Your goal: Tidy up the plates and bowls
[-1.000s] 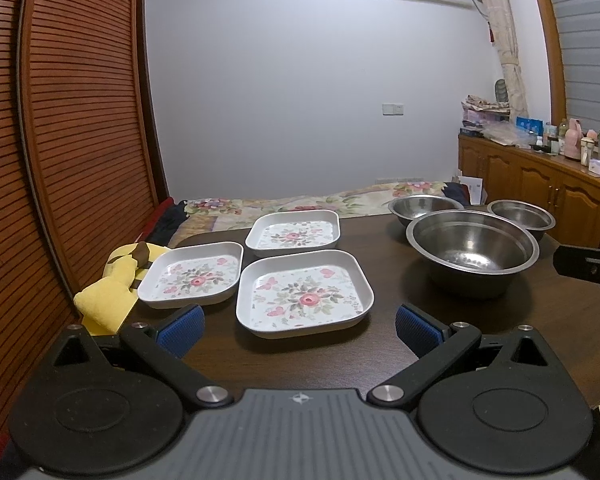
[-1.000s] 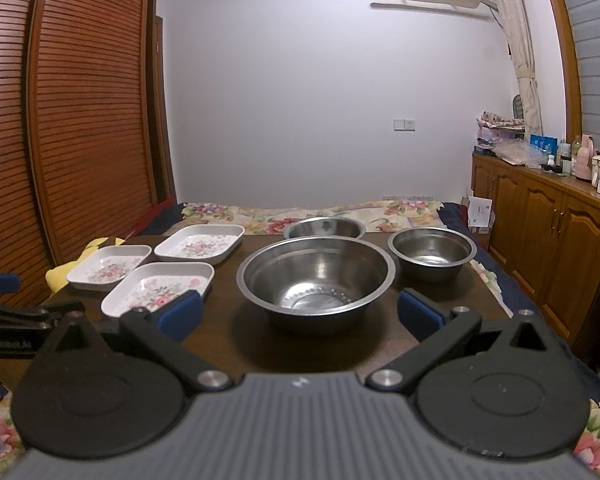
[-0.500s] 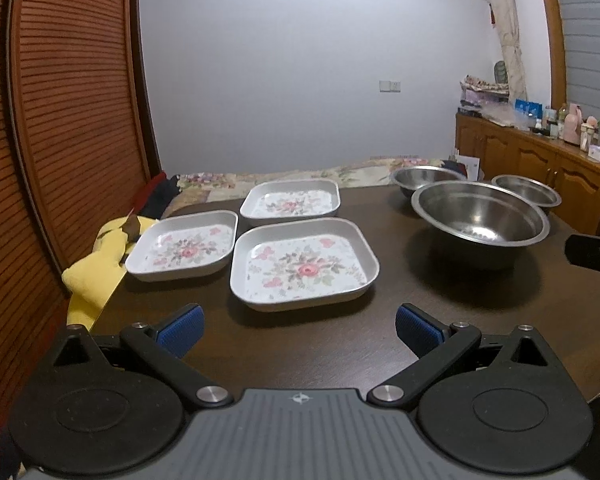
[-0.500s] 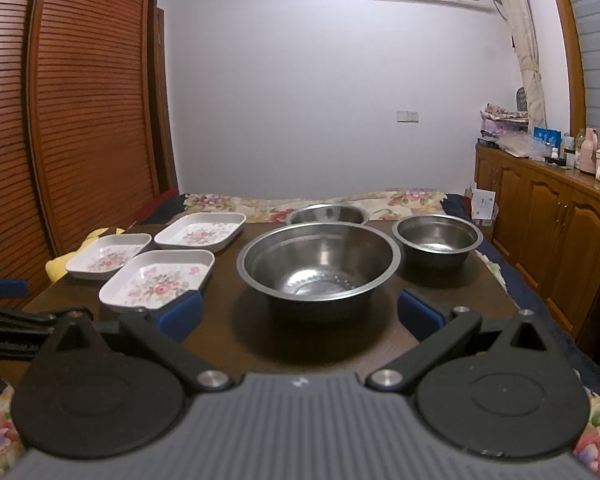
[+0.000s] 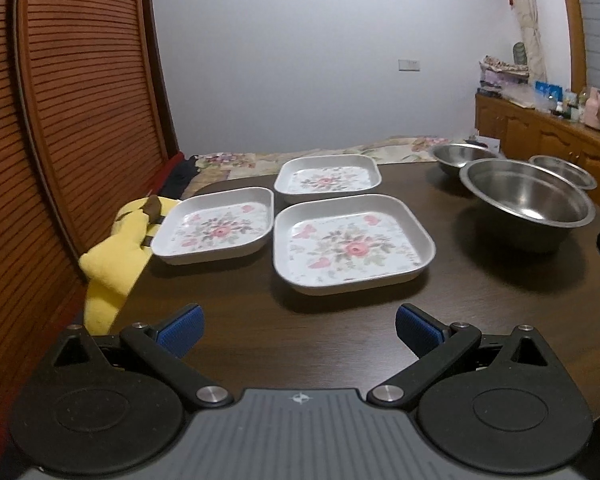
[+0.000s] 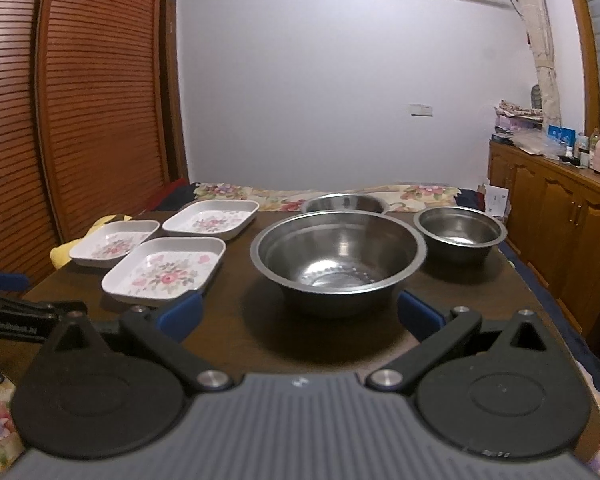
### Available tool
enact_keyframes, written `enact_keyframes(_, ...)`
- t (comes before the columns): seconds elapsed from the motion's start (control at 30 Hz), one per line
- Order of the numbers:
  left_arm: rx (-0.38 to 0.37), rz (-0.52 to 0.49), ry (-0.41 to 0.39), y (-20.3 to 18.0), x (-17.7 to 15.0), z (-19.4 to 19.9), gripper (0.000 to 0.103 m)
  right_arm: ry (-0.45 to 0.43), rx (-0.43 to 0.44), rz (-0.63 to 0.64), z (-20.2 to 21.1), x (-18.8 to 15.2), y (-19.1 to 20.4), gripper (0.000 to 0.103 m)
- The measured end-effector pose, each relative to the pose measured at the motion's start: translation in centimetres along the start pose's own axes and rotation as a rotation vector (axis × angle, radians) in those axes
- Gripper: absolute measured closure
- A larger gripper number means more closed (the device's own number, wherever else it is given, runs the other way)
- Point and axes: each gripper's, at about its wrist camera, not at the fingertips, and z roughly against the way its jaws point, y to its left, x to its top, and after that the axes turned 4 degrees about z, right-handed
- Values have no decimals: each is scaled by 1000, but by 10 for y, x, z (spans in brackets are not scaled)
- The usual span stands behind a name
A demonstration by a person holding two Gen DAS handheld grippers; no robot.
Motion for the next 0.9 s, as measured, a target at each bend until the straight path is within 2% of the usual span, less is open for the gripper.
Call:
enact_keyframes(0.2, -9, 19, 7, 17, 2, -6, 0, -3, 42, 34, -11, 7, 14, 0)
enact_keyframes(0.5, 1, 19, -5, 42, 10, -21, 0, 4, 158, 82, -32, 20, 47, 0)
enact_keyframes(0.67, 17, 30, 0, 57, 16, -35, 0, 35, 208, 87, -48, 24, 62, 0)
enact_keyframes(0.9, -53, 50, 0, 69, 23, -48, 0, 77, 242, 93, -66, 28, 78, 0)
